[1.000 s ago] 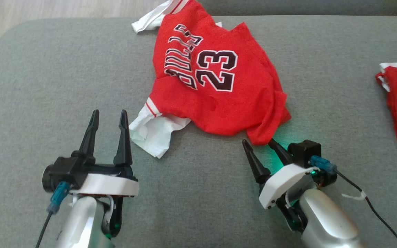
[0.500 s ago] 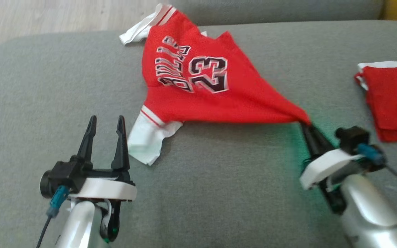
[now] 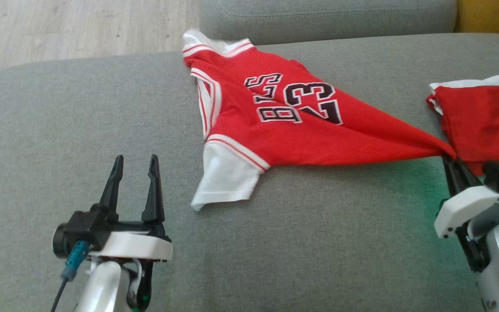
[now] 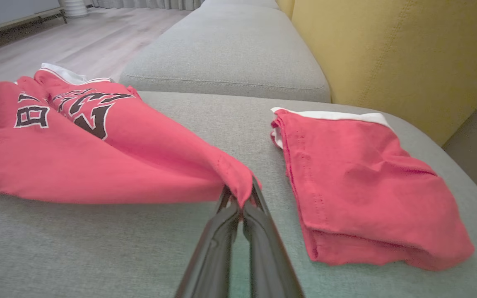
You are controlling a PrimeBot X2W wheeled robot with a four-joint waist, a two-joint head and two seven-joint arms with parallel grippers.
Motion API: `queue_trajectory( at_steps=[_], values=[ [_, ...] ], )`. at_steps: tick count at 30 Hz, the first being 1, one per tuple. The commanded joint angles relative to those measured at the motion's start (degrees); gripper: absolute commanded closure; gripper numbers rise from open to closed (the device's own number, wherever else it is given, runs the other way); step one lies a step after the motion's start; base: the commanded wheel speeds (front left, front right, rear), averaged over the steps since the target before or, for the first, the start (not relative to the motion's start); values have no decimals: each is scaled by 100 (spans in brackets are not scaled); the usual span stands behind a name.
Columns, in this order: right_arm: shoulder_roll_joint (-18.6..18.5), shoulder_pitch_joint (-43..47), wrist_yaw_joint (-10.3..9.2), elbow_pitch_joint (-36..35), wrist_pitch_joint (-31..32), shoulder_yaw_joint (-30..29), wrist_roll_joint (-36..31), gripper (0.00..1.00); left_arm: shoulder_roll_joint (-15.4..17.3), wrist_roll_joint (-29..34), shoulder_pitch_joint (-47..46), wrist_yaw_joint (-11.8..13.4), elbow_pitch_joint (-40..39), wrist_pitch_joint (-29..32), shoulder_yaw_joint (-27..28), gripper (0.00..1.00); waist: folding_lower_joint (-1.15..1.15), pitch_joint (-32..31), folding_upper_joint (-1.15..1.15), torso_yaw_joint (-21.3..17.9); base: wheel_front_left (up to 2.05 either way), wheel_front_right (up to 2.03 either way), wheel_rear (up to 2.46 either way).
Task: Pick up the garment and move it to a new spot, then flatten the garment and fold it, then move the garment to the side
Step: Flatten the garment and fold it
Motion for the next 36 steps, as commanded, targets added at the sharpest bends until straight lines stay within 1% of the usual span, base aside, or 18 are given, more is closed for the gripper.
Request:
queue_trajectory(
  at_steps=[1, 2, 3, 7, 9, 11, 12, 14, 18, 21, 24, 26, 31, 36],
  values=[
    [32, 9, 20, -154, 26, -152, -297, 96, 15, 22, -171, -12, -177, -46, 186, 0, 0, 9, 0, -23, 0, 0, 0],
    [94, 16, 20, -174, 0, -281, -451, 15, 15, 22, -179, -10, -188, -46, 192, 0, 0, 20, 0, -40, 0, 0, 0],
    [179, 16, 20, -206, -50, -426, -587, 0, 14, 24, -187, -10, -200, -46, 196, 0, 0, 28, 0, -57, 0, 0, 0],
    [613, 3, 20, -530, -476, -869, -1009, 0, 13, 41, -200, -11, -239, -46, 229, 0, 0, 42, 0, -149, 0, 0, 0],
    [868, 39, 20, -776, -756, -968, -1118, 0, 13, 48, -209, -15, -258, -46, 251, 0, 0, 41, 0, -198, 0, 0, 0],
    [1071, 127, 20, -1039, -956, -877, -1056, 0, 12, 48, -215, -20, -287, -46, 279, 0, 0, 44, 0, -247, 0, 0, 0],
    [1071, 127, 20, -1039, -956, -877, -1056, 0, 12, 48, -215, -20, -287, -46, 279, 0, 0, 44, 0, -247, 0, 0, 0],
    [1180, 280, 20, -1276, -1070, -641, -937, 0, 12, 45, -220, -22, -310, -46, 313, 0, 0, 50, 0, -295, 0, 0, 0],
    [1250, 554, 20, -1614, -1170, -203, -640, 0, 12, 59, -264, -41, -319, -46, 350, 0, 0, 127, 0, -398, 0, 0, 0],
    [1258, 611, 20, -1716, -1192, -93, -465, 0, 15, 114, -385, -75, -227, -46, 310, 0, 0, 219, 0, -449, 0, 0, 0],
    [1260, 590, 20, -1768, -1202, -44, -370, 0, 70, 184, -609, -95, 70, 16, 234, 0, 0, 318, 0, -504, 0, 0, 0],
    [1260, 554, 20, -1783, -1204, -41, -335, 0, 118, 237, -837, -100, 339, 179, 169, 0, 0, 392, 0, -542, 0, 0, 0],
    [1261, 430, 20, -1817, -1207, 1, -281, 0, 158, 232, -1560, -169, 1125, 820, -22, 0, 0, 610, 0, -672, 0, 0, 0],
    [1261, 313, 20, -1879, -1208, 177, -200, 0, 228, 124, -2311, -223, 1874, 1318, -72, 0, 0, 861, 0, -867, 0, 0, 0]
  ],
)
